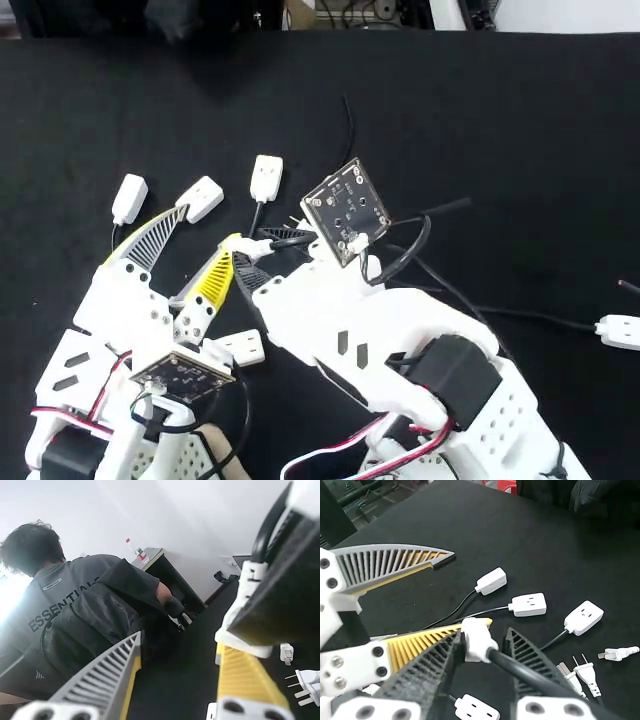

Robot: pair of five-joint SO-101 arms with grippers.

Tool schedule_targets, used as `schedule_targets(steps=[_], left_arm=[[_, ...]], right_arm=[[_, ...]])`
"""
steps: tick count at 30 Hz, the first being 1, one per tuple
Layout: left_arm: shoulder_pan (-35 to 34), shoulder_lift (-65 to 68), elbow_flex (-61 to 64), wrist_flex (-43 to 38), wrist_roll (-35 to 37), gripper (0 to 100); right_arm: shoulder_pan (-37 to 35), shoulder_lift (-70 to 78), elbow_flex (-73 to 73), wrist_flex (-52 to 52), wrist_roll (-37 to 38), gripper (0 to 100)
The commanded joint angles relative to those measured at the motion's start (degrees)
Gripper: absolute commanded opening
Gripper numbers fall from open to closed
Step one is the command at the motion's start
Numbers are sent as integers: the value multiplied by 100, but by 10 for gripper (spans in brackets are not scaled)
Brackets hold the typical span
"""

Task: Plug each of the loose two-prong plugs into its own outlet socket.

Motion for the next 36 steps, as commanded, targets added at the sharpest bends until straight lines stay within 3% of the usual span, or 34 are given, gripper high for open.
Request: schedule_targets(steps=[1,9,24,31,36], left_arm=[[-22,-18,-321,-149,-53,240],[-31,-18,-321,-149,-53,240],[-31,0,-277,-114,-26,268],[-40,0,-277,484,-53,320],[-497,0,-259,484,-35,322]], right_arm=[[53,-13,-22,-88,-9,112],[53,-4,-31,-105,0,10],[246,4,-110,158,211,11],[360,163,-787,738,176,11],[360,760,-1367,1108,176,11]])
